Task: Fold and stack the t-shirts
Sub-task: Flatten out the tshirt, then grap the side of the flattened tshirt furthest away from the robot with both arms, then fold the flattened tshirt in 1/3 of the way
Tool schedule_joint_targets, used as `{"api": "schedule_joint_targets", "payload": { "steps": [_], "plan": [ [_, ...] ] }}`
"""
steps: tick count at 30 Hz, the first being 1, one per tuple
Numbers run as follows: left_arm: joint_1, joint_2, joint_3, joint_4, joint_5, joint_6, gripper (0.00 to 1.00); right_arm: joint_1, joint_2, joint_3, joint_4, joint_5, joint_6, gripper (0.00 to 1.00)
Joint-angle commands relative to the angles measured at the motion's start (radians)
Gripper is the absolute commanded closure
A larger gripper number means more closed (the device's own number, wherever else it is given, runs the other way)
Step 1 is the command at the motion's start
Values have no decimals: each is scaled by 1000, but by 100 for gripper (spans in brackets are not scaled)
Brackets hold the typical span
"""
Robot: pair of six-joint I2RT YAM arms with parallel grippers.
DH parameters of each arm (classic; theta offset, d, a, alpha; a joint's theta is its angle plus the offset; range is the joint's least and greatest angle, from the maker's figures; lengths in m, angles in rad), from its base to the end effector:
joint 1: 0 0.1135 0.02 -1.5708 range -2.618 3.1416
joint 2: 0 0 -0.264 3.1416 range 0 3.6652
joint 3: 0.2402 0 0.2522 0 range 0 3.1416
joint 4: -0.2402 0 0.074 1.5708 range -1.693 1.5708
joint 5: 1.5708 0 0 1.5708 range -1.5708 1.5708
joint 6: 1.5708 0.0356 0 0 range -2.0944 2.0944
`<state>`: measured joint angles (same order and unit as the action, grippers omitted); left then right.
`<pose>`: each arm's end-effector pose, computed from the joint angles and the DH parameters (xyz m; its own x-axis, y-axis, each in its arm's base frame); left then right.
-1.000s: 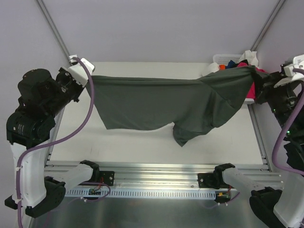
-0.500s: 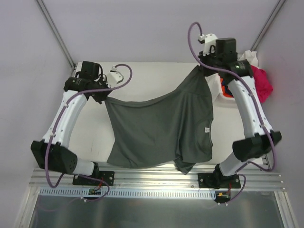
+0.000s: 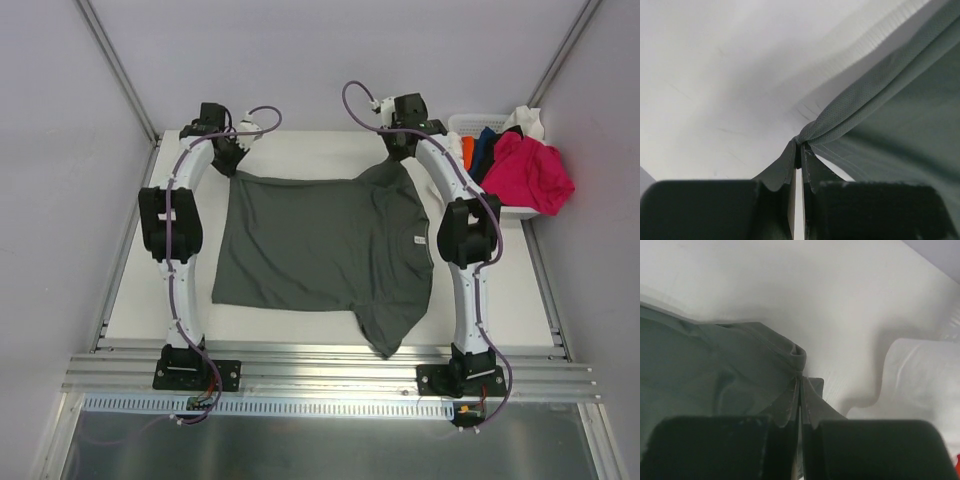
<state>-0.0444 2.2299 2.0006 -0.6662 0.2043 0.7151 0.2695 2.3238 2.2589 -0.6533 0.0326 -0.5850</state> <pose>0.5011 -0.0295 0.2400 -0.4771 0.6639 -0.5758 0.6398 0.7116 0.2903 0.5125 0.1404 0.2780 -0.3949 -0.6817 -0.6159 -0.5524 0.7119 -0.4337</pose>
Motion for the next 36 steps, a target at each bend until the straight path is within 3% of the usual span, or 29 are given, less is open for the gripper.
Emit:
{"api": "schedule_joint_targets", "payload": {
  "steps": [1,5,12,22,36],
  "plan": [
    [5,78,214,37,-35,30,100,-16,14,51,148,94,-42,99],
    [5,142,268,79,-69,40,100,-27,35,33,236,110,-27,100],
    [5,119,218,112,-80,0,100,-41,52,51,222,107,16,99],
    [8,-88,-32,123,-80,-29,100,-12,-145,-111,115,4,65,99],
    [38,-194,-146,132,-62,-36,100,96,-310,-294,54,-19,79,99]
  ]
}}
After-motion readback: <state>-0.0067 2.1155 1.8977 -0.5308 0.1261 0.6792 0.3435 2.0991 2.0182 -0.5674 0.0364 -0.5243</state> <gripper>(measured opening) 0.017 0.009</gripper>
